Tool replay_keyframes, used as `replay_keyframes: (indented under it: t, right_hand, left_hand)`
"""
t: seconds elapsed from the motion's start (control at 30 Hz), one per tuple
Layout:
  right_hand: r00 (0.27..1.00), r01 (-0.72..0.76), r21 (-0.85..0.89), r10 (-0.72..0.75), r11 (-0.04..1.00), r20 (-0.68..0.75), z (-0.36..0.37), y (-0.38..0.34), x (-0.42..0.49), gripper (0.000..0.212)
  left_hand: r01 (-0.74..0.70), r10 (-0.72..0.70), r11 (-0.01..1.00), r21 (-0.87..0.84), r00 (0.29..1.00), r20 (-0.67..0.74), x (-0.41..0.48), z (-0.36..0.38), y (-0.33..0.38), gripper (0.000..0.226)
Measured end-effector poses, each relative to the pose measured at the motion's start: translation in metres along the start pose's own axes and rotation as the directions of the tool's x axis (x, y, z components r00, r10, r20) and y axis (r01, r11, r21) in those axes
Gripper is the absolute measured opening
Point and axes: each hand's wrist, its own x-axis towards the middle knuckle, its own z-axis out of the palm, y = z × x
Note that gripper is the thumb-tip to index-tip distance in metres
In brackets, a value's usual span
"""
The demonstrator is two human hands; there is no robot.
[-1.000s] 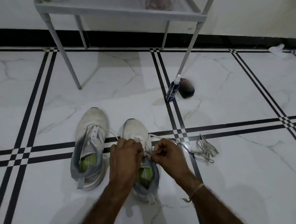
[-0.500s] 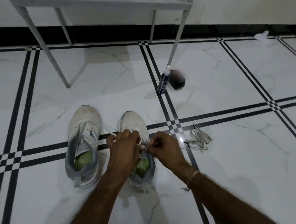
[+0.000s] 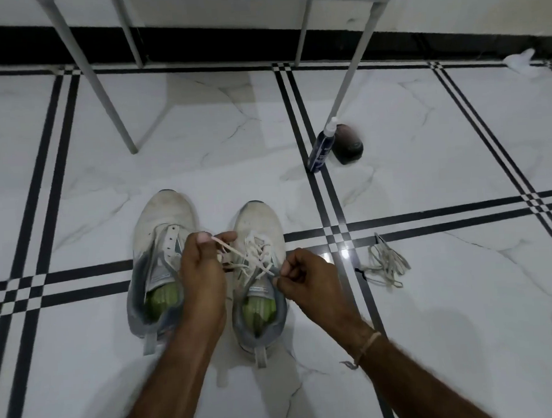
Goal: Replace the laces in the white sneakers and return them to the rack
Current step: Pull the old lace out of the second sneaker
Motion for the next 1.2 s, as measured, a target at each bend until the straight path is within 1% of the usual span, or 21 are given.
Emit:
replay_keyframes:
  t: [0.03,0.07,0.1,0.13,0.2,0.27,0.37,0.47,0.5,0.63,0.77,0.8,0.83,0.9,0.93,1.0,1.03,1.07,1.1,1.13,1.2]
  right_hand:
    - [1.000,0.010,0.008,-0.010,1.000,-0.004,-0.002,0.001,0.001,0.017]
    - [1.000,0.017,0.008,-0.017,1.000,-0.007,-0.003,0.003,0.001,0.017]
    - [1.000,0.021,0.007,-0.021,1.000,-0.009,-0.004,0.004,0.000,0.017]
    - [0.999,0.035,0.007,-0.035,0.999,-0.015,-0.004,0.007,0.000,0.017]
    - [0.998,0.057,0.019,-0.057,0.998,-0.035,-0.008,0.014,0.001,0.021]
    - [0.997,0.069,0.005,-0.069,0.998,-0.039,-0.010,0.016,0.001,0.026]
    - [0.997,0.064,-0.030,-0.065,0.997,-0.039,-0.014,0.016,0.002,0.033]
    - [0.997,0.070,-0.038,-0.071,0.997,-0.035,-0.016,0.016,0.004,0.037]
    - [0.997,0.068,-0.037,-0.070,0.997,-0.039,-0.016,0.016,0.004,0.037]
    - [0.997,0.060,-0.037,-0.062,0.998,-0.036,-0.015,0.017,0.004,0.034]
    - [0.997,0.060,-0.025,-0.061,0.998,-0.042,-0.013,0.018,0.006,0.029]
    - [0.997,0.062,-0.028,-0.063,0.998,-0.043,-0.013,0.018,0.006,0.029]
    - [0.997,0.065,-0.031,-0.067,0.997,-0.043,-0.012,0.017,0.005,0.028]
    - [0.996,0.076,-0.030,-0.077,0.997,-0.039,-0.013,0.016,0.004,0.026]
    - [0.996,0.081,-0.028,-0.082,0.996,-0.035,-0.013,0.016,0.003,0.025]
    - [0.996,0.087,-0.032,-0.088,0.996,-0.019,-0.014,0.015,0.004,0.024]
    - [0.996,0.086,-0.038,-0.086,0.996,-0.008,-0.014,0.015,0.003,0.023]
    - [0.996,0.086,-0.046,-0.086,0.995,0.000,-0.014,0.014,0.004,0.023]
    - [0.996,0.085,-0.055,-0.085,0.995,0.005,-0.015,0.013,0.004,0.022]
    - [0.996,0.084,-0.060,-0.084,0.995,0.009,-0.014,0.013,0.004,0.023]
    - [0.996,0.085,-0.051,-0.084,0.995,0.015,-0.014,0.013,0.005,0.024]
  left_hand:
    - [0.133,-0.128,0.968,-0.214,0.991,0.037,0.004,0.003,0.004,0.034]
    - [0.164,-0.143,0.951,-0.263,0.985,0.096,0.005,0.002,0.010,0.033]
    - [0.067,-0.049,0.990,-0.128,0.989,0.138,0.007,0.002,0.012,0.030]
    - [-0.157,0.124,0.978,0.139,0.968,0.219,0.008,0.000,0.007,0.026]
    - [-0.584,0.306,0.668,0.461,0.780,0.546,0.010,-0.002,-0.008,0.012]
    - [-0.757,0.307,0.444,0.480,0.632,0.712,0.006,-0.001,-0.016,0.019]
    - [-0.737,0.359,0.439,0.514,0.669,0.651,-0.004,0.007,-0.014,0.025]
    - [-0.517,0.317,0.757,0.400,0.825,0.467,-0.007,0.008,-0.011,0.023]
    - [-0.467,0.257,0.797,0.383,0.836,0.484,-0.006,0.008,-0.012,0.022]
    - [-0.667,0.251,0.567,0.484,0.699,0.669,-0.002,0.004,-0.010,0.023]
    - [-0.715,0.273,0.406,0.569,0.689,0.671,-0.004,0.012,-0.005,0.024]
    - [-0.696,0.310,0.487,0.527,0.702,0.641,-0.007,0.014,-0.006,0.022]
    - [-0.599,0.308,0.658,0.456,0.767,0.564,-0.009,0.014,-0.007,0.019]
    - [-0.124,0.072,0.985,0.121,0.927,0.368,-0.014,0.017,-0.004,0.022]
    - [0.135,-0.098,0.986,-0.098,0.946,0.310,-0.014,0.020,-0.004,0.027]
    - [0.325,-0.257,0.894,-0.309,0.936,0.239,-0.015,0.022,-0.003,0.030]
    - [0.262,-0.219,0.938,-0.226,0.955,0.201,-0.017,0.022,-0.002,0.029]
    - [0.084,-0.077,0.996,-0.029,0.978,0.195,-0.017,0.021,-0.003,0.025]
    - [-0.174,0.111,0.959,0.225,0.957,0.270,-0.019,0.019,-0.006,0.017]
    - [-0.413,0.247,0.810,0.416,0.884,0.397,-0.018,0.017,-0.011,0.007]
    - [-0.661,0.286,0.410,0.629,0.747,0.600,-0.014,0.019,-0.016,0.021]
